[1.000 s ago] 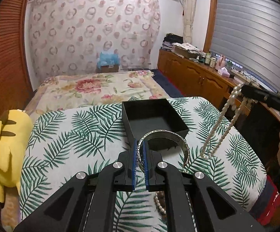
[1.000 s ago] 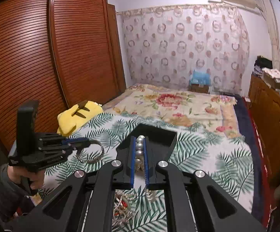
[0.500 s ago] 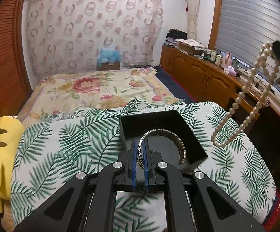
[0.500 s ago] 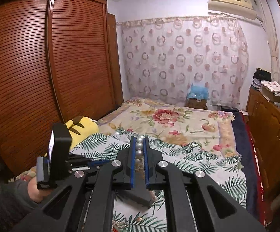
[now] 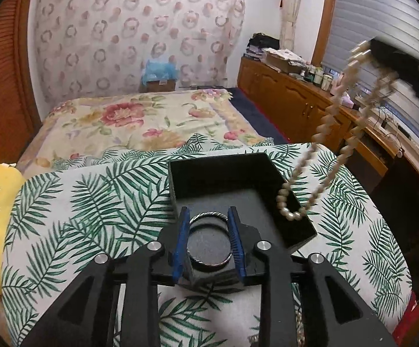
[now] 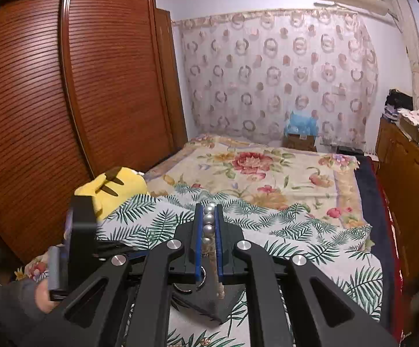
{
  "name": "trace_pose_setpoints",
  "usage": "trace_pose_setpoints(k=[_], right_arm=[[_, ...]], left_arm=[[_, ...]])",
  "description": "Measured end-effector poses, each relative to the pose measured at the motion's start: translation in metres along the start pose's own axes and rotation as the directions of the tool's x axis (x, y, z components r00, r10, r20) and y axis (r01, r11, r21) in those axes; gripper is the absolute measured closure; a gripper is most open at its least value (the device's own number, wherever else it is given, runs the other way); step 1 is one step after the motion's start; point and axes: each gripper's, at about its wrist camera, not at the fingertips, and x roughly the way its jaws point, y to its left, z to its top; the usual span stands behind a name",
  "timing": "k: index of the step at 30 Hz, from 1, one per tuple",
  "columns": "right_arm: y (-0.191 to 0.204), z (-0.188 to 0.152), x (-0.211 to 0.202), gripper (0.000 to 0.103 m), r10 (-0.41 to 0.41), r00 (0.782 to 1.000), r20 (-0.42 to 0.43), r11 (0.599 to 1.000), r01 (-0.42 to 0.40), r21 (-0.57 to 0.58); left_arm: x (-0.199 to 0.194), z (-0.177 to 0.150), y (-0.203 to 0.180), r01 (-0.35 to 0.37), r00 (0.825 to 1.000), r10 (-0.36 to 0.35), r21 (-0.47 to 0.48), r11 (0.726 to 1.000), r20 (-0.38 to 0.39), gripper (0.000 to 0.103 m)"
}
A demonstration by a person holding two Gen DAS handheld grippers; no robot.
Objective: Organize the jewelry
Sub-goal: 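Lower the pearls into the black box with the right tool while the left tool drops the bangle in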
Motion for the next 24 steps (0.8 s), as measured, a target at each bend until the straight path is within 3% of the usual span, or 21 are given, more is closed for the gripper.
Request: trace_pose_setpoints(k=[2,13,17,21,24], right_arm=[[0.0,-0.004,0.013,0.094,-0.001,1.0,-0.024,1.0,0.001,0.0],[-0.002,-0.041,0.069,0.094,-0.053,0.987,-0.151,0.999,0.051,-0.016],[0.003,-0.047,0.064,0.093,-0.059,0.988,-0.145,0.998,0.054,-0.037],[0.005,-0.056,0.046,0.08,-0.059,0.991,-0.123,0.997,0.053,-0.049],[0.006,-0.073,0.03,0.08,-0.051,0.99,-0.129,0.998,0.045,-0.047]], left_arm=[[-0.011,-0.002,0.002,0.0,1.0,0.0,0.001,1.0,0.016,0.066],[-0.053,-0.019,0.008,-0.003,0.998,0.002,0.021,1.0,0.056,0.048],[-0.065,-0.028,0.006,-0.011,0.997,0.009,0.037,0.999,0.071,0.037],[-0.073,-0.039,0.002,-0.006,0.997,0.003,0.037,0.999,0.074,0.03],[-0.08,-0.05,0.0,-0.004,0.997,0.001,0.033,0.999,0.08,0.023]])
